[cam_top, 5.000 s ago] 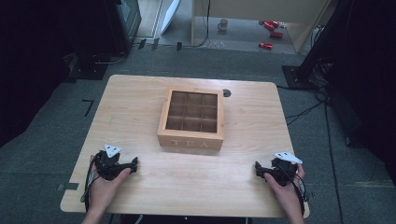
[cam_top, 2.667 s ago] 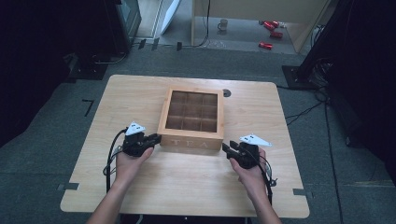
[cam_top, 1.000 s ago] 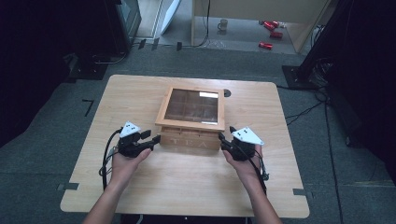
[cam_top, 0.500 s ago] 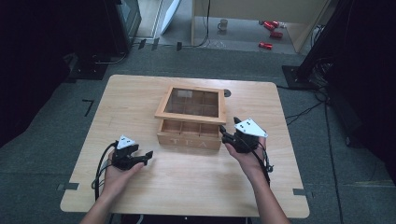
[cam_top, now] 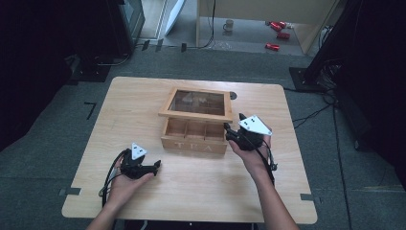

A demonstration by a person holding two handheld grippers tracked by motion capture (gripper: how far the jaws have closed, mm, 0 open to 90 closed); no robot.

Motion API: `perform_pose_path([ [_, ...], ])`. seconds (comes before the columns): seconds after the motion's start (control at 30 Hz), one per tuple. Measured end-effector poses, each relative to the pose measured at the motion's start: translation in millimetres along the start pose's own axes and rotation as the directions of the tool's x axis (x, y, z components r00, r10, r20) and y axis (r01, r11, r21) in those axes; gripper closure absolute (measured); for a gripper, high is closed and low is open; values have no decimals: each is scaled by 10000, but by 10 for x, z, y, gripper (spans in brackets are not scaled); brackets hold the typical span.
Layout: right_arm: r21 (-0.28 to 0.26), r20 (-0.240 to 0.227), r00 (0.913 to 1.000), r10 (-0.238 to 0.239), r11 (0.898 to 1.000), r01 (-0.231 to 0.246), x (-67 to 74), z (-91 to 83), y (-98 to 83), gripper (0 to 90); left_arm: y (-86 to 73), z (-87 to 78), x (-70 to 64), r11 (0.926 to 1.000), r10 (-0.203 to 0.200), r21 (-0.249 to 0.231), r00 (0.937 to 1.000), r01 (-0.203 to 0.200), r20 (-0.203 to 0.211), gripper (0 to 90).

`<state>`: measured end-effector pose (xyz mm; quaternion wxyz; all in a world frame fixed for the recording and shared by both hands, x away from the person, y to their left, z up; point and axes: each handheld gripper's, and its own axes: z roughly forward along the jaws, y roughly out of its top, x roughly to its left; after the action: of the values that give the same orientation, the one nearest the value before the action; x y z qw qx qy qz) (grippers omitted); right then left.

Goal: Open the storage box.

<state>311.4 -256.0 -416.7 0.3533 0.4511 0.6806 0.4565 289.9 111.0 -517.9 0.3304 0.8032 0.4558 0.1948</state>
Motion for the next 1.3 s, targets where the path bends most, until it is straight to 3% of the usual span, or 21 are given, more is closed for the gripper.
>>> perform_pose_path([
  [0.5,-105,151,9996,-238,9997,240,-54,232,243,407,-2,1,4,10000,52,44,10000,-52,-4,140],
  [0.6,-313,295,9975,-635,9974,644,-61,317,305,413,-3,2,1,10000,10,16,10000,-10,-5,141],
  [0.73,-498,-140,9977,-670,9966,662,-94,392,357,470,-3,3,1,10000,11,10,10000,-11,-10,141],
  [0.83,-498,-186,9962,-846,9953,836,-123,440,400,477,-3,3,-1,10000,-24,15,10000,24,9,141],
  [0.97,-593,-128,9976,-680,9960,672,-225,471,451,605,-3,3,-2,10000,-27,13,10000,27,17,141],
  [1.3,-1114,-264,9985,-469,9928,437,-366,579,560,634,-2,2,2,10000,18,36,10000,-19,42,141],
])
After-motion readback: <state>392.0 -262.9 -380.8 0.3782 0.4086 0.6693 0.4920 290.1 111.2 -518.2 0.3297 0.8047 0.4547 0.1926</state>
